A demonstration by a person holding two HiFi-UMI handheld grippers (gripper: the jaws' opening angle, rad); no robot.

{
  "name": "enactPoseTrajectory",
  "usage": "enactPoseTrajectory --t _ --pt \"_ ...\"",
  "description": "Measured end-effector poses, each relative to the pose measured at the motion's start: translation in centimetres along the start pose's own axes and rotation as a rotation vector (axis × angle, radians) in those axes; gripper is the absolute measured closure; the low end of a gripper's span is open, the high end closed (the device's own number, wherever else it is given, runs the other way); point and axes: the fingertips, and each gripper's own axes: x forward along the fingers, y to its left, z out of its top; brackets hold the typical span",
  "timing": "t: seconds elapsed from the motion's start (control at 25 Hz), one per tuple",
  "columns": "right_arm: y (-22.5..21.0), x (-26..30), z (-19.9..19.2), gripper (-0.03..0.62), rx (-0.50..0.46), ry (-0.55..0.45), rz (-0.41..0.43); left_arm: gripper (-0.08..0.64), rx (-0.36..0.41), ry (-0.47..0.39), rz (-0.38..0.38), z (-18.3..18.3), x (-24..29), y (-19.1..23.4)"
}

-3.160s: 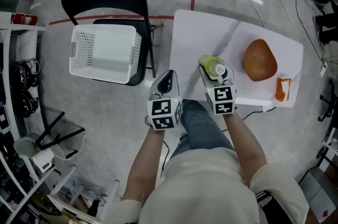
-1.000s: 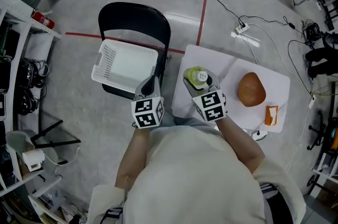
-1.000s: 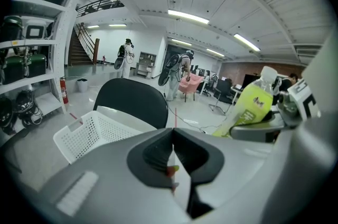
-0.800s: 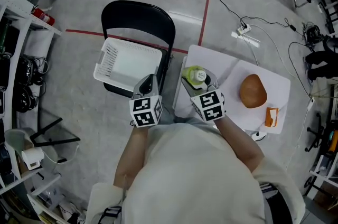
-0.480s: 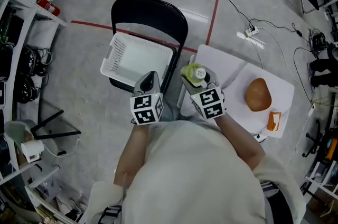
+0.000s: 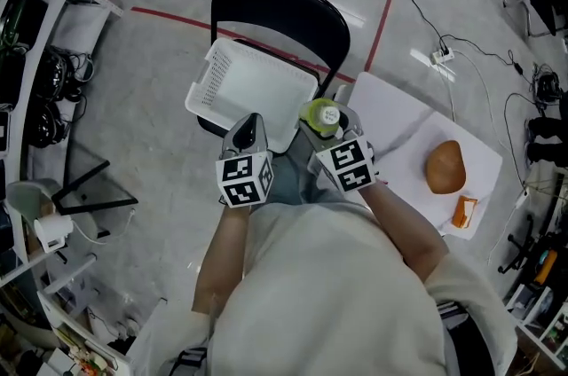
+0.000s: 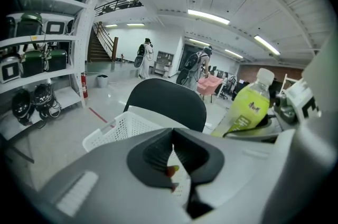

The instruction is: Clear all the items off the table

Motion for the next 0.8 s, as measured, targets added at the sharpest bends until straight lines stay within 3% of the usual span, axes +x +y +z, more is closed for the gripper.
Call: enactPoseTrajectory --t 0.8 --pt "5.1 14.3 2.0 0.330 -0.057 0.060 0.117 0.551 -0.060 0.068 0.078 -1.8 3.7 11.0"
